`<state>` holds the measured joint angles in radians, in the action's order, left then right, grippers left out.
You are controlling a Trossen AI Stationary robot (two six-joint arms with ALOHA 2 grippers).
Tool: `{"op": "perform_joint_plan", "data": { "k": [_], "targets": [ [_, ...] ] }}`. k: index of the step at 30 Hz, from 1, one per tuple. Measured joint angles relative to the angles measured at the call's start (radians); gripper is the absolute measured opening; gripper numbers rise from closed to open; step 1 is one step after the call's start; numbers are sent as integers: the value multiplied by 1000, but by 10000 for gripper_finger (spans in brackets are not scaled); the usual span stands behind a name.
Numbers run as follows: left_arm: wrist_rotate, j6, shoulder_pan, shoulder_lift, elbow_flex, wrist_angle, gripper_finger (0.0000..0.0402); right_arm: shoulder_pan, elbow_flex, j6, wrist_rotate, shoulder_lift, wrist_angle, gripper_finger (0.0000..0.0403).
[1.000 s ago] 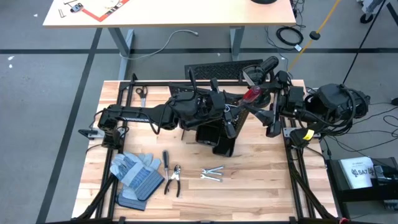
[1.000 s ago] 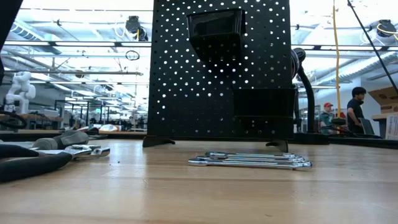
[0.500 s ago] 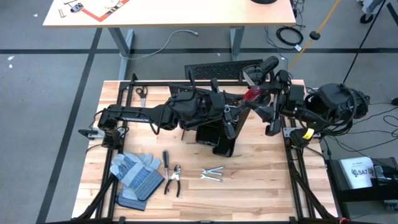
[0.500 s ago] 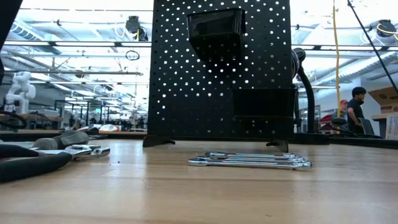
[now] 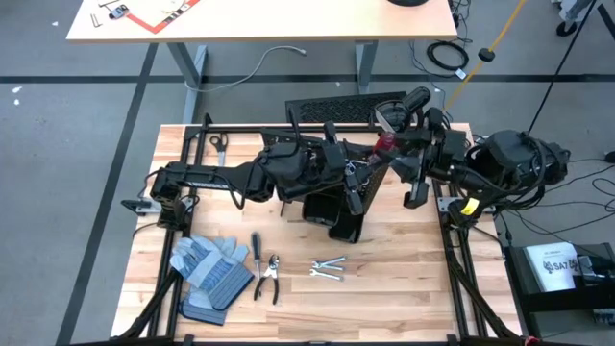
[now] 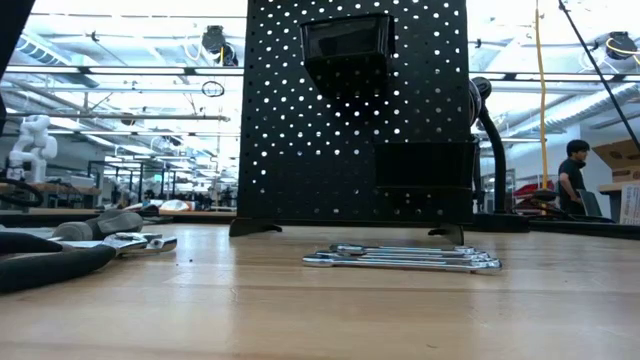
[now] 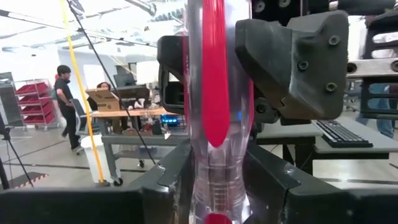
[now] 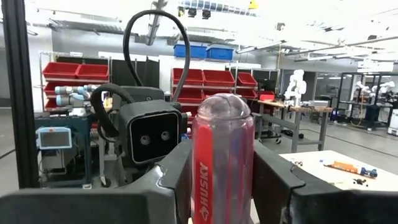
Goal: Hang tools onto peg board
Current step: Hang the red screwdriver on the black peg board, then hang the gray screwdriver on the black peg board
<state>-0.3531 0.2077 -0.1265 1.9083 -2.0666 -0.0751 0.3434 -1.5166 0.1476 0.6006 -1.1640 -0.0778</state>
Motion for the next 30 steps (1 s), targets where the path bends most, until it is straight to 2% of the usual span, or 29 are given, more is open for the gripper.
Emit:
{"op": "perform_joint_plan", "data": {
  "k": [19,30],
  "targets": [
    [8,7,-7,5,2,16,142,-3,1,-33,-3,-33,-35,123],
    [7,7,-14,4,2,15,143,-1,-1,-33,0,-32,-88,179]
  ]
}}
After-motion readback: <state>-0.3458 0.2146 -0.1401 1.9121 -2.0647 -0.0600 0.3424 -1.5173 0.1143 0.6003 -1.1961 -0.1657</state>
